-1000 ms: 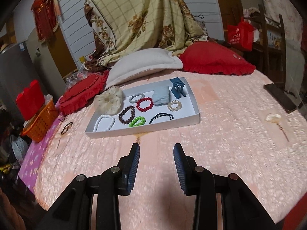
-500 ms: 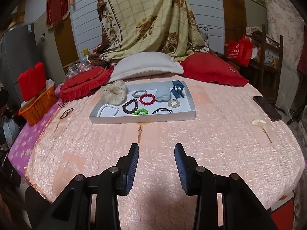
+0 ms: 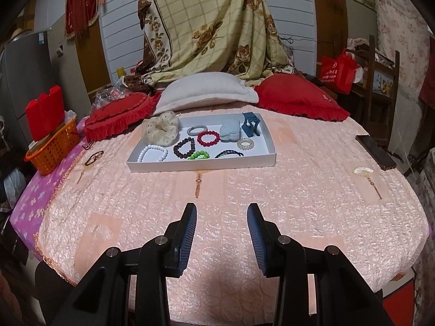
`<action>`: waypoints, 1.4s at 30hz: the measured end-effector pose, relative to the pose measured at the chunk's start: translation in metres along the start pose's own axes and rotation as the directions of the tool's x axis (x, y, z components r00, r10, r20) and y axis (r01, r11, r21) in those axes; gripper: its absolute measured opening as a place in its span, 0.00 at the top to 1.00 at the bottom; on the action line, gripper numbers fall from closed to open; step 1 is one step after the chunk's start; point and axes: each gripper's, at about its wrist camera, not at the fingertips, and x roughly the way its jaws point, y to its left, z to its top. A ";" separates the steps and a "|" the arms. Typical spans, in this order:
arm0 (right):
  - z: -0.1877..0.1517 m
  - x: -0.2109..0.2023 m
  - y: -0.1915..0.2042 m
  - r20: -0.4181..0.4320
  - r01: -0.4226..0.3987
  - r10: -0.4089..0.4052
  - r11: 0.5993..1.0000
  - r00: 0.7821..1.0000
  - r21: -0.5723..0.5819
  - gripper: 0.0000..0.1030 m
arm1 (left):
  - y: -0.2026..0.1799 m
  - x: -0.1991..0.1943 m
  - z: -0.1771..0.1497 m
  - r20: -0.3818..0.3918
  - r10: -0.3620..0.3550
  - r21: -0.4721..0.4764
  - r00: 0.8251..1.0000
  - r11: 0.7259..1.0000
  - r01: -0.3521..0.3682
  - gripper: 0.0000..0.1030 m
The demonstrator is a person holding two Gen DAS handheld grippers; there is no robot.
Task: Organize jewelry
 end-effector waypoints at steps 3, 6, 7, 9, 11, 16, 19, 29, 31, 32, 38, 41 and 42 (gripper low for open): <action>-0.002 0.003 0.003 -0.004 0.005 -0.005 1.000 1.000 -0.018 0.64 | -0.002 0.003 -0.005 -0.007 0.009 0.010 1.000 1.000 -0.009 0.13; -0.004 0.007 0.006 -0.018 0.000 -0.001 1.000 1.000 -0.029 0.64 | -0.007 0.009 -0.008 -0.045 -0.008 0.035 0.999 0.999 0.010 0.13; -0.005 0.008 0.007 -0.019 0.002 -0.002 0.999 1.000 -0.033 0.64 | -0.008 0.010 -0.008 -0.051 -0.008 0.043 0.999 0.999 0.011 0.13; -0.006 0.008 0.007 -0.017 0.007 -0.007 0.999 1.000 -0.038 0.64 | -0.010 0.011 -0.009 -0.061 -0.020 0.047 0.998 0.999 0.023 0.13; -0.007 0.008 0.007 -0.011 0.017 -0.017 0.999 1.000 -0.046 0.64 | -0.009 0.012 -0.010 -0.078 -0.045 0.027 0.996 0.998 0.048 0.13; -0.007 0.008 0.004 -0.005 0.036 -0.037 0.998 0.999 -0.047 0.64 | -0.008 0.018 -0.012 -0.112 -0.039 0.011 0.993 0.999 0.040 0.13; -0.008 0.007 0.003 -0.001 0.051 -0.051 0.997 0.999 -0.053 0.64 | -0.010 0.018 -0.014 -0.112 -0.025 0.021 0.993 0.999 0.027 0.13; -0.012 0.010 0.011 -0.015 0.047 -0.048 0.995 0.999 -0.084 0.64 | -0.008 0.025 -0.020 -0.131 -0.001 0.029 0.991 1.000 0.005 0.13; -0.013 0.011 0.013 -0.016 0.047 -0.049 0.995 0.999 -0.092 0.64 | -0.008 0.027 -0.021 -0.136 0.001 0.031 0.991 1.000 0.003 0.13; -0.014 0.011 0.013 -0.017 0.048 -0.049 0.994 0.999 -0.095 0.64 | -0.008 0.027 -0.021 -0.139 0.002 0.032 0.990 0.999 0.002 0.13; -0.015 0.013 0.015 -0.027 0.052 -0.055 0.993 0.998 -0.107 0.64 | -0.009 0.030 -0.025 -0.152 0.008 0.039 0.988 0.999 -0.002 0.13; -0.016 0.014 0.016 -0.032 0.054 -0.058 0.993 0.998 -0.108 0.64 | -0.009 0.032 -0.026 -0.160 0.005 0.038 0.987 0.999 0.002 0.13; -0.016 0.014 0.016 -0.032 0.056 -0.060 0.992 0.998 -0.109 0.64 | -0.009 0.033 -0.026 -0.164 0.004 0.037 0.986 0.999 0.002 0.13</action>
